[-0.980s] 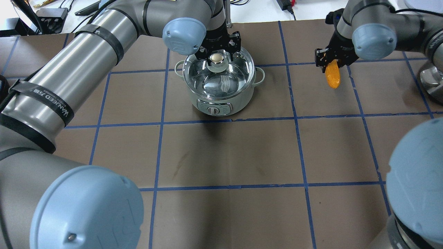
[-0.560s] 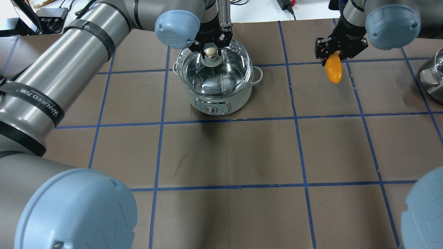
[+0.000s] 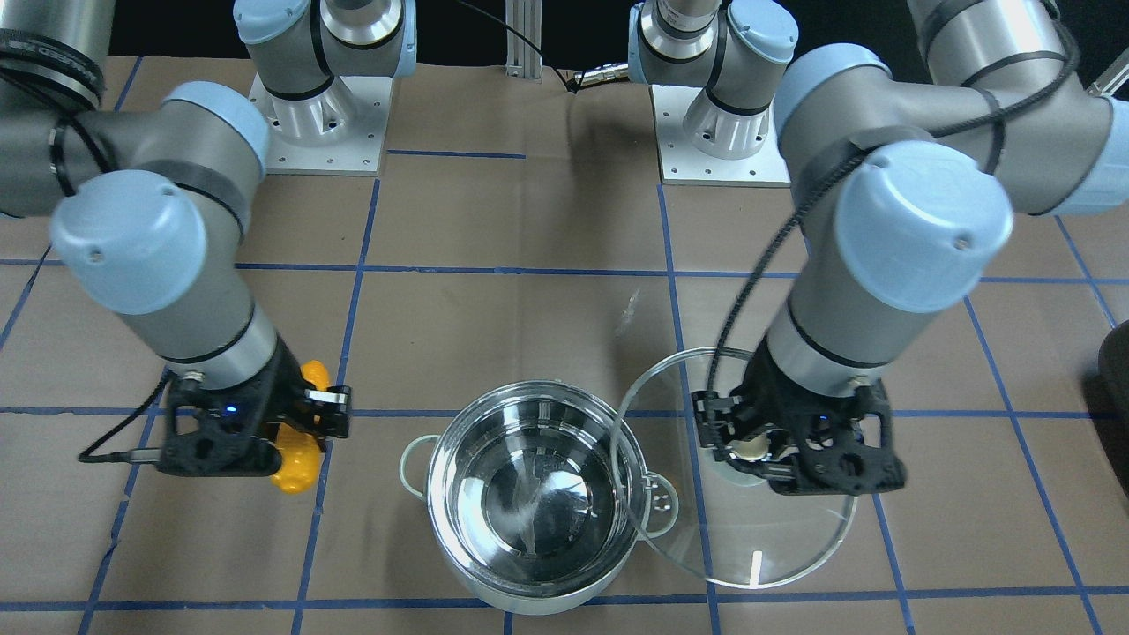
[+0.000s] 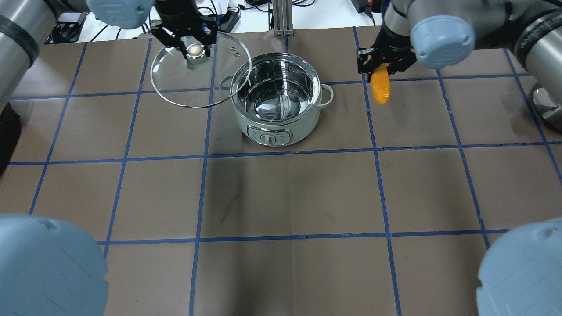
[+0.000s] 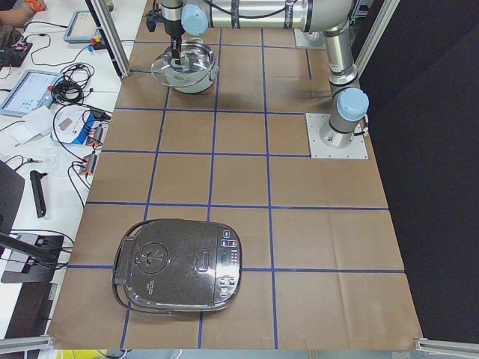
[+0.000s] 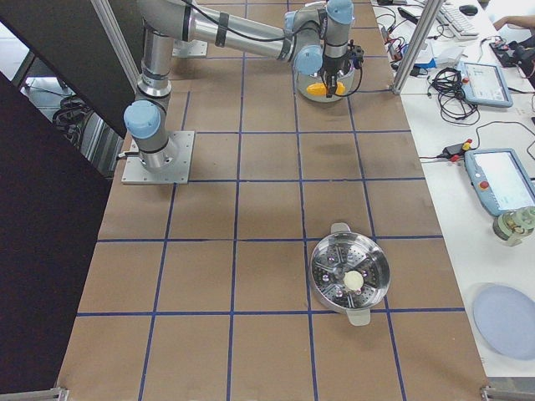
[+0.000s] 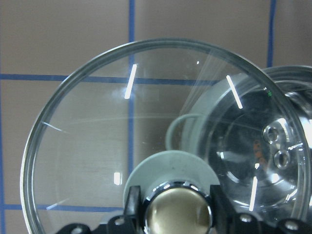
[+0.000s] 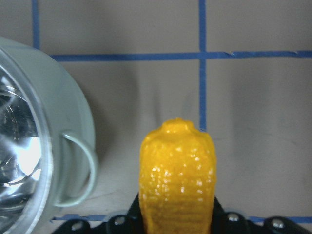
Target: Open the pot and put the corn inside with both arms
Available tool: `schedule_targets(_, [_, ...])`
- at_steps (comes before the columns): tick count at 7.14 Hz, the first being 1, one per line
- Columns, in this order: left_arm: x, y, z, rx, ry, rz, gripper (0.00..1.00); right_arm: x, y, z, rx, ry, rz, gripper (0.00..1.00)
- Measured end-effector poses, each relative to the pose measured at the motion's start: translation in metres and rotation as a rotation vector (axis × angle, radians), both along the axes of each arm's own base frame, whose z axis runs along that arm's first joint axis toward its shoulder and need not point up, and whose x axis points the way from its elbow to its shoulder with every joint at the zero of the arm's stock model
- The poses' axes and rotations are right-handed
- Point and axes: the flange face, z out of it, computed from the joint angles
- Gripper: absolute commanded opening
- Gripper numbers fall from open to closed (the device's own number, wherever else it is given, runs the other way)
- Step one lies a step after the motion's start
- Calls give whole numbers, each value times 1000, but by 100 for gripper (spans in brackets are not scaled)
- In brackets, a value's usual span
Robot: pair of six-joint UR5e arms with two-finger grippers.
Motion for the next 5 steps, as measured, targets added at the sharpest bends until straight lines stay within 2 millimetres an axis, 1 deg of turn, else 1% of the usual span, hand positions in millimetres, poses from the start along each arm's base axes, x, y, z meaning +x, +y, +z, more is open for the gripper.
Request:
schedule_targets(1, [43,0,-25,28,10,6,1,57,-10,-4,-32,-19,-29,10])
schedule_targets(2, [69,1,-57,26,27,1,1,105,-20,-11,-51,-37,-69,10])
schedule_targets(3, [85,3,-97,13,32,-9,2,143,-25,-23,-62,-43,-76,10])
schedule_targets(4, [94,5,-139,-1,33,-14,13,165,-26,-38,-69,-41,-67,11])
schedule_targets(5, [99,4,-174,-20,30,-15,99,177,-29,-55,-76,-38,-58,11])
